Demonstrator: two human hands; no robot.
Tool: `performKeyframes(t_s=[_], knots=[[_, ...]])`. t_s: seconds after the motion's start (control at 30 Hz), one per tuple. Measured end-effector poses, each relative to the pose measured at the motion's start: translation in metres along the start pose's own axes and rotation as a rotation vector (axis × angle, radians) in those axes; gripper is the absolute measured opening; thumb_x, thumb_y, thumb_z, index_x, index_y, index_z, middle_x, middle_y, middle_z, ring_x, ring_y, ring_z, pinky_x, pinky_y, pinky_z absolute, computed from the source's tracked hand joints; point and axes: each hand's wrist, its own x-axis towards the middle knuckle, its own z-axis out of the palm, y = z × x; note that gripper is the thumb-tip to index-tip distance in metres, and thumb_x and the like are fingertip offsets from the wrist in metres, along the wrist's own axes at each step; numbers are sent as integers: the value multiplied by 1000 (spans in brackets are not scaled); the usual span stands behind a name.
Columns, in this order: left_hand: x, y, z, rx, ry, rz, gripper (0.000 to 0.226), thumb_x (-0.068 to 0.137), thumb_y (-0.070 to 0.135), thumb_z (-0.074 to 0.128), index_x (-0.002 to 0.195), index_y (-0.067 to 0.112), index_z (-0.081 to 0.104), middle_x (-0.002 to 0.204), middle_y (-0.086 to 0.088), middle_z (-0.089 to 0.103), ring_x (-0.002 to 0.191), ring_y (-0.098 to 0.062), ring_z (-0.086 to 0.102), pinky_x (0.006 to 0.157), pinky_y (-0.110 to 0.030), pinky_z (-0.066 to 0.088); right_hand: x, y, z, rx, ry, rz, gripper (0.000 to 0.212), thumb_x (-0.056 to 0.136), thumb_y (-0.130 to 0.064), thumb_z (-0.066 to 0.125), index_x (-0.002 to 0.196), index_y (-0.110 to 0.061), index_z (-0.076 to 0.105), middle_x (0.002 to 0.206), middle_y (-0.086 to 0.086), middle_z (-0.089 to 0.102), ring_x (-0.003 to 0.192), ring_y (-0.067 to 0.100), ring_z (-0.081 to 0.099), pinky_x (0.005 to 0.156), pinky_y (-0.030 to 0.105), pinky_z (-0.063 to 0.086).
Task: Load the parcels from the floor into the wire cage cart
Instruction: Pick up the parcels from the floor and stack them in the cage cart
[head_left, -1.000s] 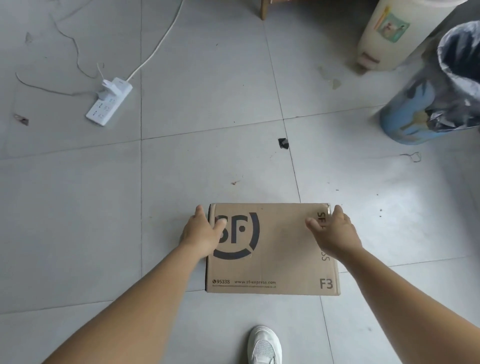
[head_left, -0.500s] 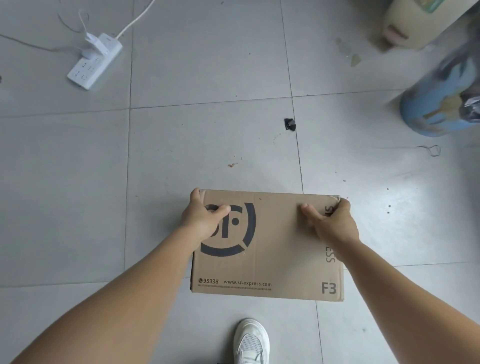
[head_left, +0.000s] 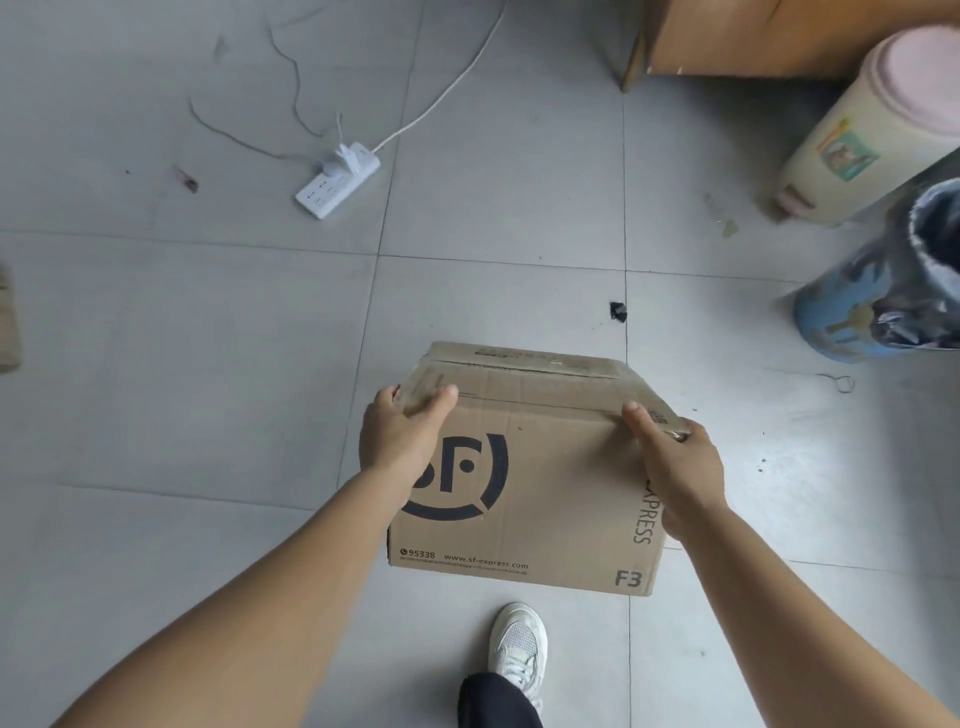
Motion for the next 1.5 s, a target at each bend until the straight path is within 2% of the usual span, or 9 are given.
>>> performKeyframes(t_s=[0.17, 0.27, 0.37, 0.5, 0.73, 0.93, 1.13, 1.3, 1.5], knots=[[-55, -20, -101, -149, 50, -67, 50, 80, 52, 65, 115, 21, 49, 101, -2, 62, 84, -21, 61, 50, -25, 42, -92, -36, 15, -25, -120, -123, 59, 51, -67, 71, 96, -30, 68, 91, -6, 71, 87, 21, 69, 84, 46, 57], [-93, -42, -165, -248, 125, -88, 47, 80, 49, 66, 115, 24, 47, 99, -1, 62, 86, -21, 62, 53, -27, 45, -154, -56, 31, -41, -191, -223, 68, 50, -71, 73, 106, -32, 67, 105, -6, 69, 94, 19, 68, 86, 46, 57], [-129, -64, -229, -332, 213, -84, 50, 79, 52, 66, 118, 27, 45, 102, -2, 63, 89, -22, 63, 60, -32, 53, -221, -76, 50, -42, -276, -329, 64, 52, -69, 75, 104, -33, 68, 101, -7, 70, 93, 19, 69, 85, 47, 56], [-179, -89, -315, -455, 353, -53, 52, 78, 51, 66, 120, 29, 45, 101, 1, 63, 85, -18, 62, 57, -28, 47, -311, -95, 75, -10, -397, -442, 77, 48, -72, 77, 113, -33, 65, 111, -5, 67, 98, 18, 68, 88, 47, 56], [-265, -141, -452, -569, 629, 15, 69, 78, 53, 66, 137, 35, 37, 114, 3, 61, 97, -23, 61, 74, -36, 55, -473, -116, 114, 71, -680, -551, 68, 60, -53, 84, 118, -27, 60, 110, 0, 66, 95, 20, 68, 85, 46, 57], [-336, -182, -540, -675, 884, 24, 72, 80, 49, 68, 141, 32, 35, 117, 3, 56, 106, -22, 57, 84, -37, 51, -588, -134, 152, 38, -916, -687, 30, 80, -29, 78, 90, -36, 51, 95, -5, 66, 84, 15, 66, 68, 31, 53], [-402, -211, -603, -809, 1115, 32, 37, 82, 40, 69, 112, 36, 47, 100, 8, 65, 96, -21, 63, 86, -42, 53, -690, -150, 193, -6, -1155, -825, 30, 78, -29, 80, 94, -36, 56, 99, -1, 69, 90, 21, 69, 73, 37, 56], [-459, -232, -640, -841, 1326, 34, 21, 84, 35, 67, 102, 32, 56, 91, 7, 69, 87, -19, 67, 71, -36, 53, -764, -150, 223, -56, -1359, -869, 56, 68, -45, 84, 115, -34, 56, 116, -2, 65, 98, 17, 67, 85, 42, 57], [-537, -265, -657, -869, 1575, 32, 17, 83, 39, 68, 93, 42, 55, 92, 7, 70, 85, -19, 69, 77, -43, 57, -857, -129, 238, -101, -1594, -952, 43, 53, -62, 80, 89, -52, 58, 118, -3, 64, 98, 18, 68, 86, 47, 57]])
